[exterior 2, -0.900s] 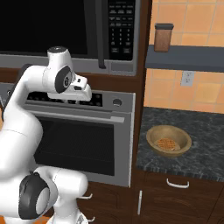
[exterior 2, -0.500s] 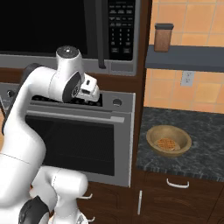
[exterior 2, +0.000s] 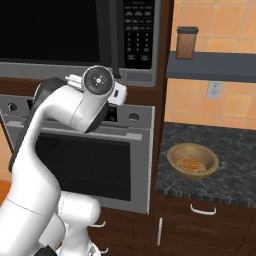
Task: Open the microwave, place the bowl with waffle inside the microwave, then close the microwave door and turn it on.
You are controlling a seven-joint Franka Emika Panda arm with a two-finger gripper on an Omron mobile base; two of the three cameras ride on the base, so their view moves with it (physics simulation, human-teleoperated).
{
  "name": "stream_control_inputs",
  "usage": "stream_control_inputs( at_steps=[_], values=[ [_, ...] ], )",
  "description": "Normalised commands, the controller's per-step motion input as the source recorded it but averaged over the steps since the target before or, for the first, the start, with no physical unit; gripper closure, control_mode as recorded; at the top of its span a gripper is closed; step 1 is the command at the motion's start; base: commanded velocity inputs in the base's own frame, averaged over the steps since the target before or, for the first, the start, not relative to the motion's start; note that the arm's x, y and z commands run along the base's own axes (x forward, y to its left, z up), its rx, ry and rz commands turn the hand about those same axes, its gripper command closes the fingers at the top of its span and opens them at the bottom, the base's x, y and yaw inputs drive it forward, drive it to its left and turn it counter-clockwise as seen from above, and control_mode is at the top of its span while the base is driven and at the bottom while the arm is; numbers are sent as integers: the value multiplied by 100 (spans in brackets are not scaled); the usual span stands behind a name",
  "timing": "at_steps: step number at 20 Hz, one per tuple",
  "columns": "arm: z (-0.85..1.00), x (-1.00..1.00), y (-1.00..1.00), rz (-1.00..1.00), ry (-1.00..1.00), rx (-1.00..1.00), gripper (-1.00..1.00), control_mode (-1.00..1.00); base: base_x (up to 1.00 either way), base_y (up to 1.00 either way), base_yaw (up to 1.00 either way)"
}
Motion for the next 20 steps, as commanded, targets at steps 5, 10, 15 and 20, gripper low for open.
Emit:
stream_control_inputs(
  at_steps=[5,10,15,20],
  values=[
    [75,32,-23,0,-18,1,-100,-100,0,0,0],
    [67,61,-36,-2,-1,0,-100,-100,0,0,0],
    [26,45,-38,-2,-5,0,-100,-100,0,0,0],
    [-3,-3,-24,-13,-55,13,-100,-100,0,0,0]
  ],
)
